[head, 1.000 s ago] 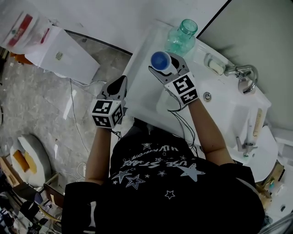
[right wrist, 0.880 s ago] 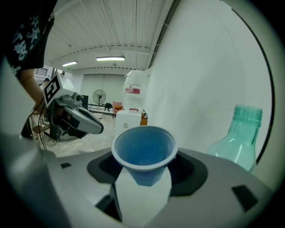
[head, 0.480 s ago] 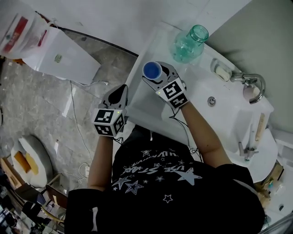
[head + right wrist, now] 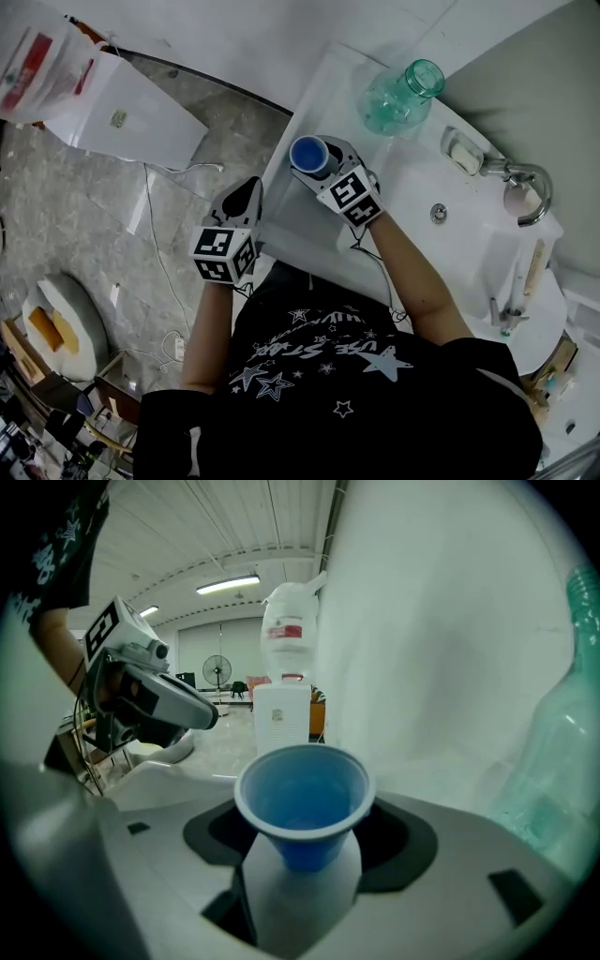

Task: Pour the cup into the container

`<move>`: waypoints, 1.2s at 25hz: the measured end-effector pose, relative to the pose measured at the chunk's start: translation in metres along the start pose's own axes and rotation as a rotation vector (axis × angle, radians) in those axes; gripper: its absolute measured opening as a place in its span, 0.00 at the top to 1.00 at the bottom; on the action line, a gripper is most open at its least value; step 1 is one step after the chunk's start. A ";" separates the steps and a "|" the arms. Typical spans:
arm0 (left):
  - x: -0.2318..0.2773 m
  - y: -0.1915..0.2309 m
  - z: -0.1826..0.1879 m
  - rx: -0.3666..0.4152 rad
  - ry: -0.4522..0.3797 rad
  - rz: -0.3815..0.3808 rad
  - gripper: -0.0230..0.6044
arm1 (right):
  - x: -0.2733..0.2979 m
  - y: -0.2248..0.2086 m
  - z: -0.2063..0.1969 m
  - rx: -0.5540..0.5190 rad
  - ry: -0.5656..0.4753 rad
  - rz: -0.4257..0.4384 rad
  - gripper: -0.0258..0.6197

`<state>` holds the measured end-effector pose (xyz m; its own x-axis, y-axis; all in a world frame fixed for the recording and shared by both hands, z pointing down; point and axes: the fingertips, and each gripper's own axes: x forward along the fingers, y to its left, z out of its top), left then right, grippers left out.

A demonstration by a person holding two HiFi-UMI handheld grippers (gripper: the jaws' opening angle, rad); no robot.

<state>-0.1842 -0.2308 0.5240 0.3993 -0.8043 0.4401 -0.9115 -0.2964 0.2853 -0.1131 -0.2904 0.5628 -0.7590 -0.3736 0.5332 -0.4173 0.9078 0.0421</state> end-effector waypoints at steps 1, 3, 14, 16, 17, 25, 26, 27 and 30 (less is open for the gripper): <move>0.000 0.000 0.000 -0.002 0.000 0.000 0.95 | 0.000 0.001 0.000 0.000 0.002 0.003 0.49; 0.000 0.000 0.000 -0.002 0.002 0.000 0.95 | 0.000 0.002 -0.001 0.007 0.003 0.007 0.49; -0.005 -0.014 0.002 0.019 -0.001 0.005 0.95 | -0.009 0.002 -0.003 0.076 -0.001 0.010 0.40; -0.009 -0.018 0.003 0.024 -0.009 0.012 0.95 | -0.017 0.004 -0.003 0.071 -0.003 0.007 0.40; -0.011 -0.020 0.004 0.026 -0.015 0.017 0.95 | -0.022 0.005 -0.003 0.066 -0.005 0.003 0.40; -0.034 -0.051 0.006 0.040 -0.058 0.051 0.95 | -0.079 0.011 -0.005 0.049 -0.029 -0.026 0.52; -0.037 -0.056 0.006 0.043 -0.063 0.054 0.95 | -0.087 0.013 -0.005 0.049 -0.037 -0.028 0.55; -0.041 -0.062 0.005 0.046 -0.067 0.057 0.95 | -0.096 0.016 -0.004 0.047 -0.048 -0.032 0.58; -0.053 -0.079 0.003 0.059 -0.084 0.071 0.95 | -0.119 0.022 -0.005 0.039 -0.081 -0.040 0.68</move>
<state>-0.1334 -0.1665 0.4755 0.3256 -0.8641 0.3838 -0.9425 -0.2644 0.2043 -0.0294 -0.2248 0.5042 -0.7787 -0.4251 0.4615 -0.4661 0.8843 0.0280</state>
